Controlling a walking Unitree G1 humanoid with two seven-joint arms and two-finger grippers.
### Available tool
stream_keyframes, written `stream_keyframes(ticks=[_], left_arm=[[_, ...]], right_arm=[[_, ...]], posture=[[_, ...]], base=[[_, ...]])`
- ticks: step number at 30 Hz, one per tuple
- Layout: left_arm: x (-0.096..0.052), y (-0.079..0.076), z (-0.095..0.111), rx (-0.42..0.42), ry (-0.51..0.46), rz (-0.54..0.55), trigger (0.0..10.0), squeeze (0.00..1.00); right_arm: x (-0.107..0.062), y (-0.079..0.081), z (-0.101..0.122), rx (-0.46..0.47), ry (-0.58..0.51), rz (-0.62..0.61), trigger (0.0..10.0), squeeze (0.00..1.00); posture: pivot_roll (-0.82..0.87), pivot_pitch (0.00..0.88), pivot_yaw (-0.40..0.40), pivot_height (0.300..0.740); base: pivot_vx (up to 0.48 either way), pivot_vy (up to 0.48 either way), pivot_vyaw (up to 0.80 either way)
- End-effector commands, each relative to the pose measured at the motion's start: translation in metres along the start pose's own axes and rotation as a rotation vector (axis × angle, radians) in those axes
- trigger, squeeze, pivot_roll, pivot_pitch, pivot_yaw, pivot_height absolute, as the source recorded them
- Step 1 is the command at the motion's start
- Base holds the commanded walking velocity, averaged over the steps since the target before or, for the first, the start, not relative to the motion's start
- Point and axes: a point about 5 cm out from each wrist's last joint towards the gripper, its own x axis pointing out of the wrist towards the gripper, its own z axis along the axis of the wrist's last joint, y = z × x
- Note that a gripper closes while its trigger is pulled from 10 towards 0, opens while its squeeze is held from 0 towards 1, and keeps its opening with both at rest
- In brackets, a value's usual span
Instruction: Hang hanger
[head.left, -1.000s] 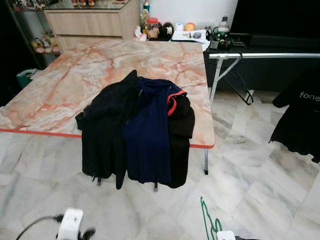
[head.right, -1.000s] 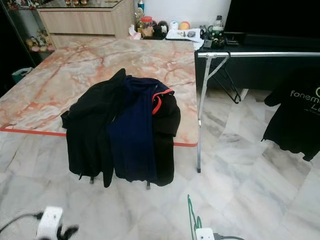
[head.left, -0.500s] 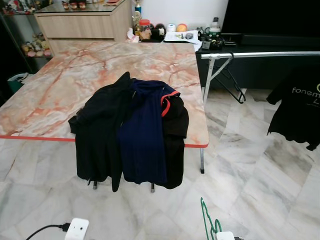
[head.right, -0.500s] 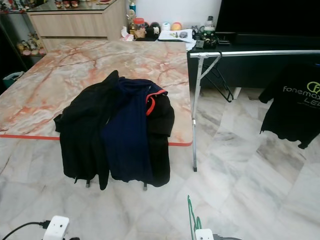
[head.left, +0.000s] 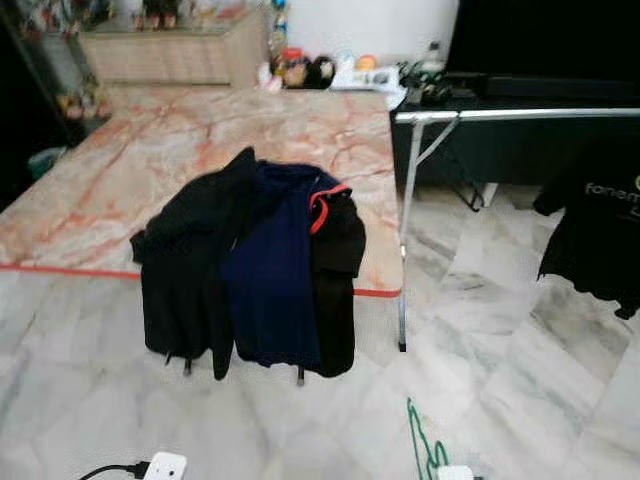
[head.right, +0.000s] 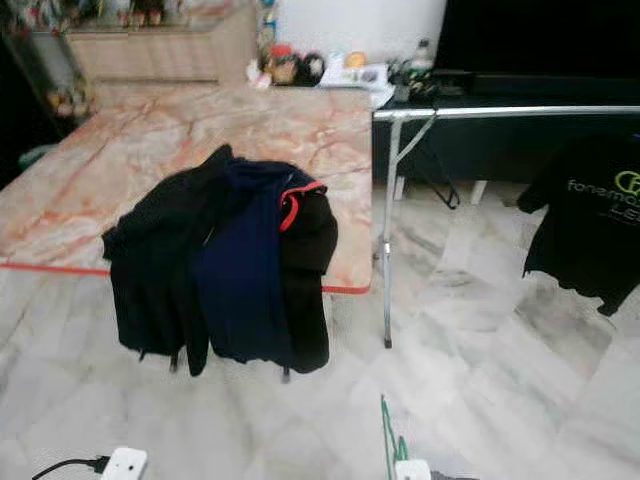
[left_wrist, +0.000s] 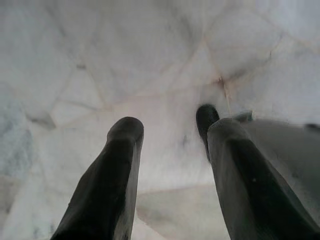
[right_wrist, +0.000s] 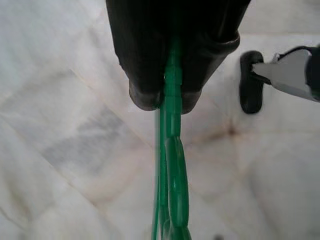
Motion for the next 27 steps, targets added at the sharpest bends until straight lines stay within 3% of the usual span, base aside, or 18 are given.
stream_keyframes(ticks=[1,15,19,27], left_arm=[[0.0003,-0.0018,-0.0001,-0.003,-0.002,-0.004,10.0,0.0],[-0.0005,-0.0038,-0.0047,-0.013,0.007,-0.006,10.0,0.0],[0.0,-0.005,-0.0035,-0.014,0.005,-0.01,10.0,0.0],[0.0005,-0.0063,-0.0024,-0.01,0.002,-0.015,10.0,0.0]], right_arm=[[-0.0014,-0.006,-0.0063,0.017,0.019,-0.019,10.0,0.0],[-0.0015,-0.0077,-0.0064,0.062,0.018,-0.047,10.0,0.0],[-0.0013,-0.0076,-0.0061,0.056,0.023,-0.045,10.0,0.0],[-0.0012,-0.0079,-0.0052,0.057,0.018,-0.047,10.0,0.0]], posture=[[0.04,0.078,0.05,0.74],[0.04,0.092,0.046,0.74],[0.04,0.095,0.045,0.74],[0.04,0.098,0.044,0.74]], base=[[0.0,-0.36,0.0],[0.0,-0.37,0.0],[0.0,-0.381,-0.8],[0.0,-0.379,0.0]])
